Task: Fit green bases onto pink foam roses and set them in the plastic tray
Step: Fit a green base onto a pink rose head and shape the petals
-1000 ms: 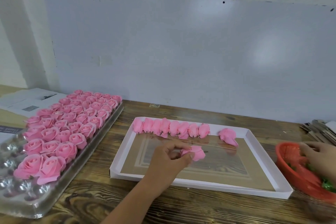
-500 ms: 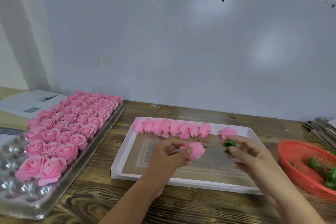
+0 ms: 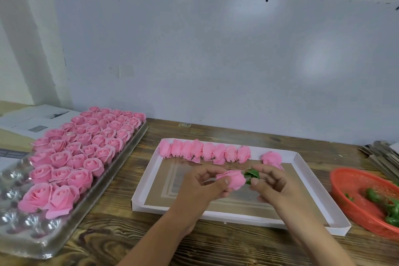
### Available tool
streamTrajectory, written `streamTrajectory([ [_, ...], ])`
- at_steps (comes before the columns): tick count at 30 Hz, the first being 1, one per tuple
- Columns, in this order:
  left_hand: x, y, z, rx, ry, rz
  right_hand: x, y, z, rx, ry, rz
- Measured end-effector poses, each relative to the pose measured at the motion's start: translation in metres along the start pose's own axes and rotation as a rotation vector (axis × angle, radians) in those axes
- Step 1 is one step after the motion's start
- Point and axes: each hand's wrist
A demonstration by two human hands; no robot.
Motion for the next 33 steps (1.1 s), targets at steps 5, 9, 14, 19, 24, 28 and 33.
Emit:
streamTrajectory([
  [5,0.000,-0.001,0.000,-0.008,0.000,0.000,0.001,-0.004,-0.001,-0.016,0.024,0.015],
  [9,0.000,0.000,0.000,0.001,0.009,0.008,0.004,-0.004,-0.002,-0.011,0.028,-0.006],
  [14,-0.002,0.001,-0.001,0.010,0.019,0.016,0.009,0.000,-0.005,0.043,-0.007,-0.071],
  [19,-0.001,0.001,-0.002,-0.001,0.018,0.020,0.011,0.000,-0.005,0.037,-0.006,-0.073],
  [24,-0.001,0.001,-0.001,-0.018,0.003,0.008,0.012,-0.005,-0.004,0.020,0.023,0.004],
  [28,-0.002,0.001,-0.001,-0.012,0.005,0.010,0.014,-0.009,-0.004,0.015,0.052,0.055],
  [33,-0.001,0.002,-0.001,-0.032,0.026,0.023,0.017,-0.009,-0.004,-0.007,0.104,0.084],
])
Point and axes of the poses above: each hand's wrist, its own z-axis away from the middle knuckle, its own y-axis out of the back of the hand, x = y × z, and after that the axes turned 6 degrees about -y, right-handed
